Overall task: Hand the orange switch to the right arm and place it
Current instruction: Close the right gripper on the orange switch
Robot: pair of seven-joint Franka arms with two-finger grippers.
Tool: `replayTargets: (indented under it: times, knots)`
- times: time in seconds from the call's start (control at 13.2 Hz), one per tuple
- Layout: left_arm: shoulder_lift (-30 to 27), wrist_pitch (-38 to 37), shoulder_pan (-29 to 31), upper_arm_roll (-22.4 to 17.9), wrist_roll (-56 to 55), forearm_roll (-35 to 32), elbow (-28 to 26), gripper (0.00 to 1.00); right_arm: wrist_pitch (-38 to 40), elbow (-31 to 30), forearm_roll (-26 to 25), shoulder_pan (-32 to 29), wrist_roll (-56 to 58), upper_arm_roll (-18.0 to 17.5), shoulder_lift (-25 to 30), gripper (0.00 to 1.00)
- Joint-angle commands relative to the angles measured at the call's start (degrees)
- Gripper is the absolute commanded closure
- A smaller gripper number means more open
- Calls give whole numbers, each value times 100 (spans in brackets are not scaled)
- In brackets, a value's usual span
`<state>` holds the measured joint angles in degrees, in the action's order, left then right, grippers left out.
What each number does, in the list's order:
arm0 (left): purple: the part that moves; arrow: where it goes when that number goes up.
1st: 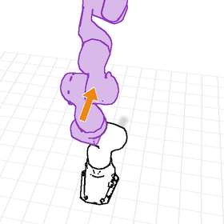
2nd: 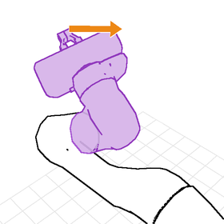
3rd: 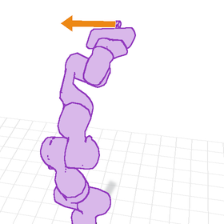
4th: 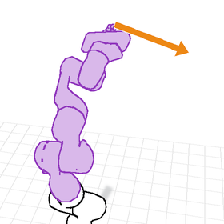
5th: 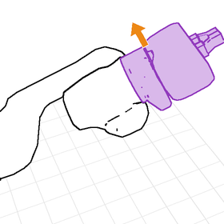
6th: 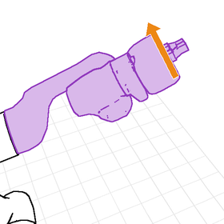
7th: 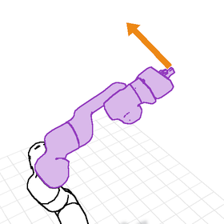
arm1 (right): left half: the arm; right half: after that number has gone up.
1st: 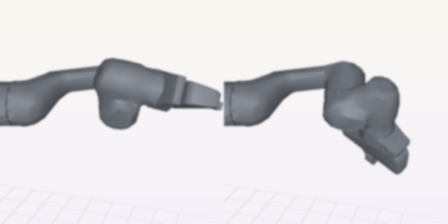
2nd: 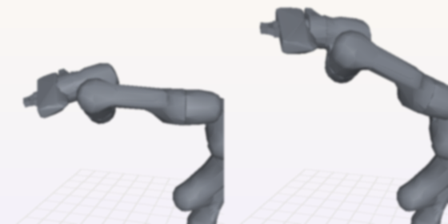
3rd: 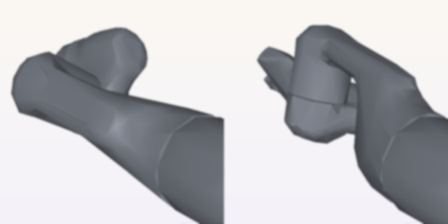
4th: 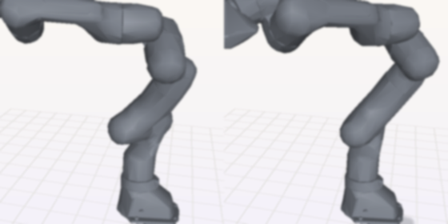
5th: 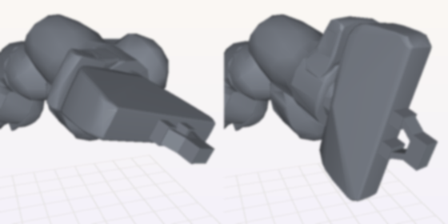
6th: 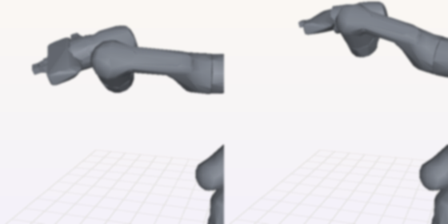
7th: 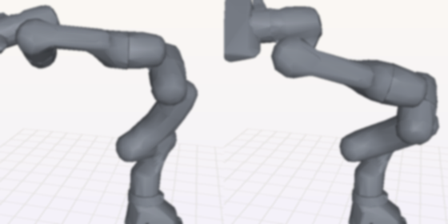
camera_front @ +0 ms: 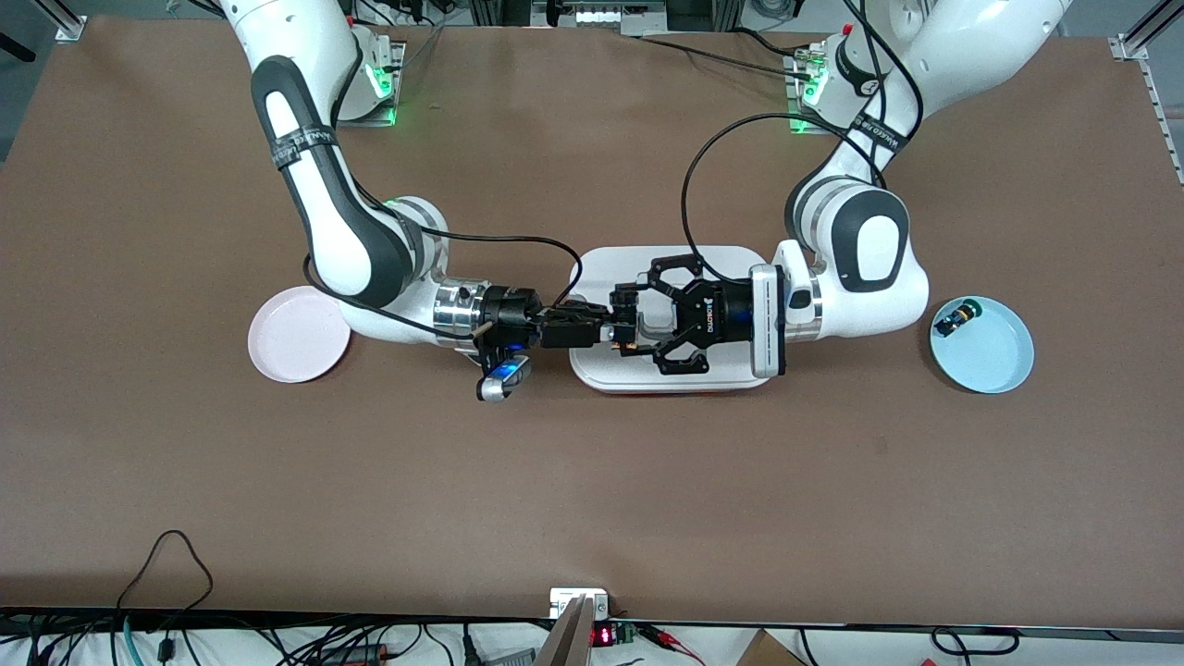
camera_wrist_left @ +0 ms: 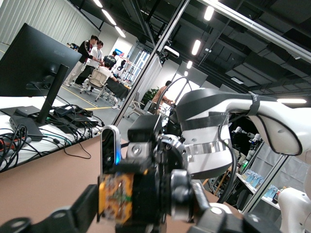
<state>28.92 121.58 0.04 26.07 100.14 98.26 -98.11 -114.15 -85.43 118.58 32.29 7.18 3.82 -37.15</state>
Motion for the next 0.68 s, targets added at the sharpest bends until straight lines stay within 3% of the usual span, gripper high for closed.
replayTargets:
  times: [0.0,0.38,0.6]
  knots:
    - [-45,15,-13,-14,418,36,-51,0,15,193,130,14,46,5,-64,86]
    - [-150,15,40,-58,410,18,-24,0,523,71,-370,-257,90,40,6,86]
    - [-168,-20,171,-67,-26,-480,115,0,946,-70,-800,-600,64,40,120,86]
